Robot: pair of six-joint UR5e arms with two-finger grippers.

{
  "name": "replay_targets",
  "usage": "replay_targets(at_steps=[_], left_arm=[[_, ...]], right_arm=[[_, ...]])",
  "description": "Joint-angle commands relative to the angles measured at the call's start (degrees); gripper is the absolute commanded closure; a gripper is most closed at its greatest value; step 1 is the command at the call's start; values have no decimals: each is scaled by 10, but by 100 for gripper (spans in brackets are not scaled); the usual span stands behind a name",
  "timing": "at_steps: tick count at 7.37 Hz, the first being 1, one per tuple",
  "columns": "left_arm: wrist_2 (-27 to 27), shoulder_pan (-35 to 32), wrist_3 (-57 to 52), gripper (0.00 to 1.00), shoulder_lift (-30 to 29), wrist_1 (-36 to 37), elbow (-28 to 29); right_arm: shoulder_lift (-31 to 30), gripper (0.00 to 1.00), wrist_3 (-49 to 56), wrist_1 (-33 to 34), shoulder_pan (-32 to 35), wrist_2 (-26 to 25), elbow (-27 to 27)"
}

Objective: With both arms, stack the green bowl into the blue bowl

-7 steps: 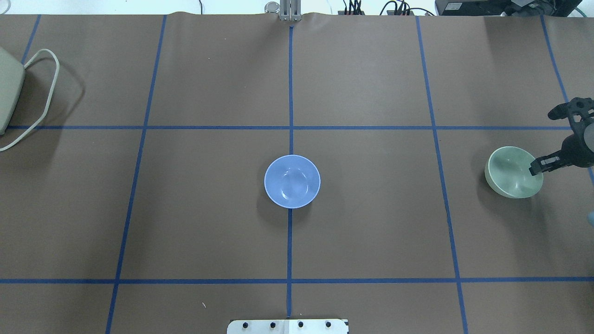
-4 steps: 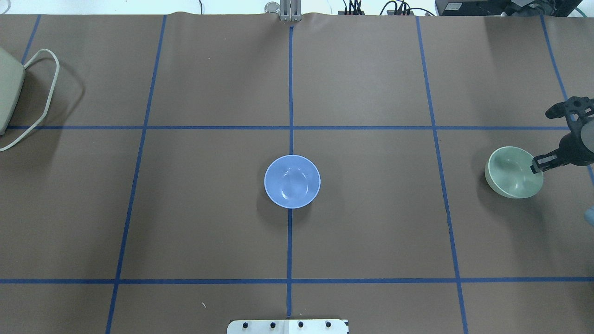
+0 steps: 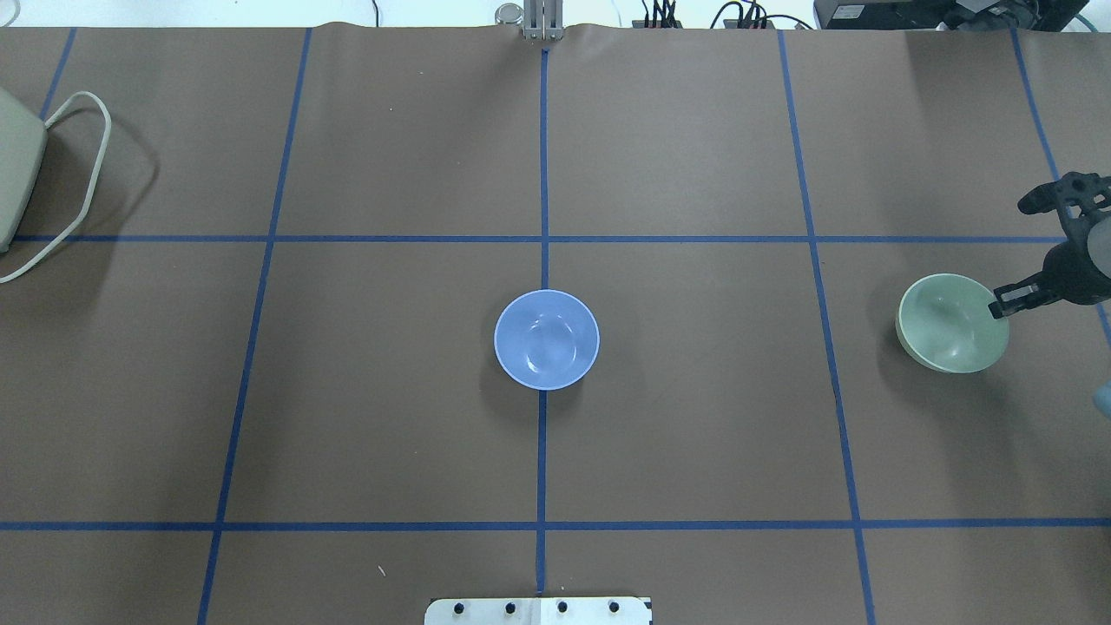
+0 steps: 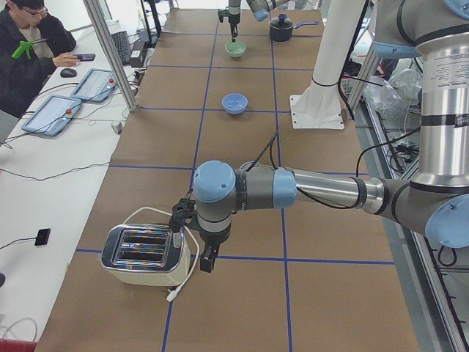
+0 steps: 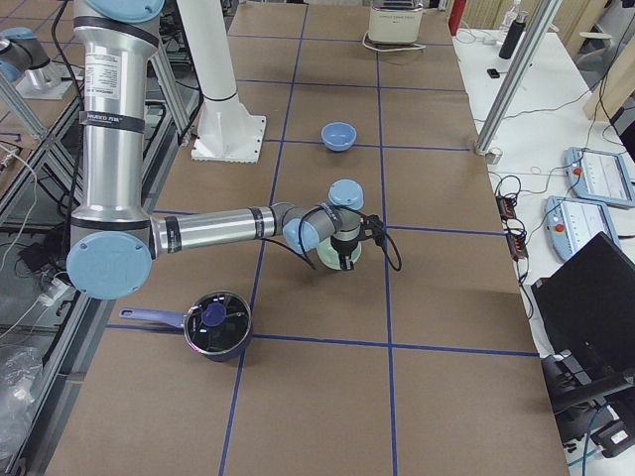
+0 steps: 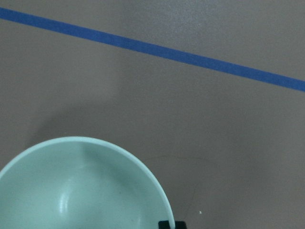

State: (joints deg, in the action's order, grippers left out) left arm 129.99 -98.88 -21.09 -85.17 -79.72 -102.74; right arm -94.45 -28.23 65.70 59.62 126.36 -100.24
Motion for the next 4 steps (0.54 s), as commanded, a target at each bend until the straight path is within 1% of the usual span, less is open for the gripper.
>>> replay_targets(at_steps=[1,2,3,4], left_arm=[[0,0,0,2,0,0,1],[0,0,0,2,0,0,3],[0,0,1,2,0,0,3],[0,1,0,2,3,0,3]], right_arm=[[32,100,-59,7,9,50,-40],[90,100,-168,7,1,53,-43],[152,100,-274,8,-46,40,-44],[220,100,-377,38,-102,-3,-44]])
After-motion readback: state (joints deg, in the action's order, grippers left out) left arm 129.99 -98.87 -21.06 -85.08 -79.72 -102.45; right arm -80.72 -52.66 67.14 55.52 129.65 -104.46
